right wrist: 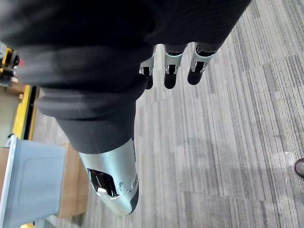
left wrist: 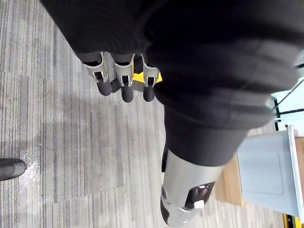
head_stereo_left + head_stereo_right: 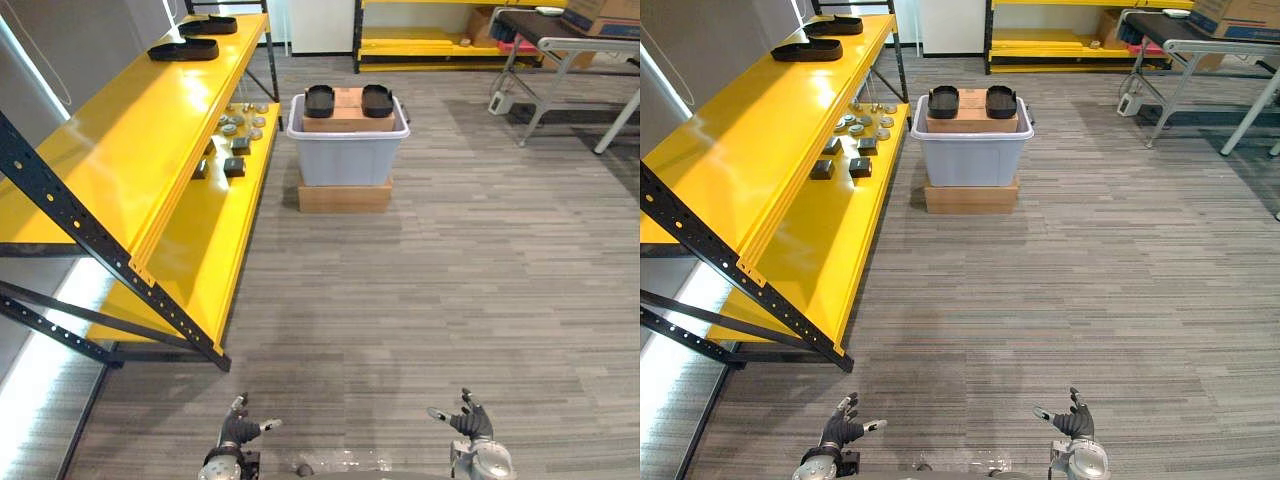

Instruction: Walk over and take plastic housings, then place them on the shelf

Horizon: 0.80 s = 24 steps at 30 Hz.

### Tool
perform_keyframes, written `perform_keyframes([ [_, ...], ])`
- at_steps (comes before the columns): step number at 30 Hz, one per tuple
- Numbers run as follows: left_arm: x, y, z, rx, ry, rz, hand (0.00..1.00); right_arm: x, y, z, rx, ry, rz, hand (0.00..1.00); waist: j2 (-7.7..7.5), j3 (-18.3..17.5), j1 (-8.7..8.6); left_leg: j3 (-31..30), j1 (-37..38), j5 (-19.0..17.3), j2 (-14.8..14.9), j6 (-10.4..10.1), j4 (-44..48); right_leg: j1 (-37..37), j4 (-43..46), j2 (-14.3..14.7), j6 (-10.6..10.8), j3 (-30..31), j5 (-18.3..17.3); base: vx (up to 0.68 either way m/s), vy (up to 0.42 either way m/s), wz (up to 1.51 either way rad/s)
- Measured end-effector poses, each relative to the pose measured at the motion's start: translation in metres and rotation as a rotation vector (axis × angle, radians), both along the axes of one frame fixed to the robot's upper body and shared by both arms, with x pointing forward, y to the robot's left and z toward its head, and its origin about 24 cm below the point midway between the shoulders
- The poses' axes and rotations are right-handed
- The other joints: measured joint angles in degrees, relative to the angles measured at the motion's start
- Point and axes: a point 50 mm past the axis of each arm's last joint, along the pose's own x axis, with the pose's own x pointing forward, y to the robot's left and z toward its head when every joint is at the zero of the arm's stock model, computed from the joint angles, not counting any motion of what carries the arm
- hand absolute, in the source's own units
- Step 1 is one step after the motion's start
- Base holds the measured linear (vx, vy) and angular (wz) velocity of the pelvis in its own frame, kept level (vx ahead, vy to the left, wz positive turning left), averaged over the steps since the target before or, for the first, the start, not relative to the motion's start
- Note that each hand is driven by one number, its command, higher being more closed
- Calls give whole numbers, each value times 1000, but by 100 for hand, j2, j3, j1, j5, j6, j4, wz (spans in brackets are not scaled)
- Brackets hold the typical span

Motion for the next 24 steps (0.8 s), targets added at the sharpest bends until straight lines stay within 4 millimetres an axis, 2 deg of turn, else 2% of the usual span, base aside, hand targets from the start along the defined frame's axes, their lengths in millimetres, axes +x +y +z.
perform_keyframes([
  [6, -1, 3, 1, 4, -3, 19, 0, -6, -2, -2, -2, 22, -13, 0, 23, -16, -5, 63, -158, -32, 6, -11, -14, -213, 1, 13, 23, 6, -23, -53, -17, -6],
  [11, 1, 15, 6, 23, -31, 76, 0, -5, -12, 1, -24, 19, -60, 0, 22, -15, -1, 137, -321, -162, 8, 97, 192, -298, 1, 12, 12, 80, -17, 80, 3, -8],
  [16, 12, 17, 13, 26, -87, 104, 0, 17, -20, 10, -52, -34, -48, 0, 66, 4, 16, 384, -644, -700, 22, 165, 917, -410, 63, -11, 129, 300, -100, 116, 41, -25],
  [18, 19, 16, 19, 24, -123, 101, 0, 25, -22, 14, -53, -61, -60, 0, 116, 49, 19, 425, -761, -947, 15, 239, 1219, -561, 383, -46, 209, 353, -309, 116, 88, -23],
  [19, 23, 16, 23, 23, -148, 99, 0, 28, -25, 16, -52, -74, -82, 0, 148, 84, 20, 497, -818, -1174, -21, 299, 1475, -816, 1030, -125, 353, 380, -634, 92, 103, -19],
  [21, 26, 16, 25, 24, -162, 97, 0, 29, -28, 17, -54, -79, -91, 0, 202, 181, 13, 536, -788, -1405, -58, 368, 1638, -1158, 1994, -205, 594, 372, -906, 65, 110, -17],
  [23, 27, 20, 26, 37, -166, 95, 0, 26, -25, 15, -50, -65, -94, 0, 195, 306, -13, 460, -492, -1672, -180, 551, 1736, -2044, 4079, -412, 577, 215, -1003, 205, 131, 3],
  [24, 26, 21, 26, 41, -162, 96, 0, 24, -25, 14, -51, -57, -95, 0, 177, 327, -24, 453, -423, -1738, -191, 562, 1770, -2178, 4339, -458, 568, 163, -1097, 315, 92, 13],
])
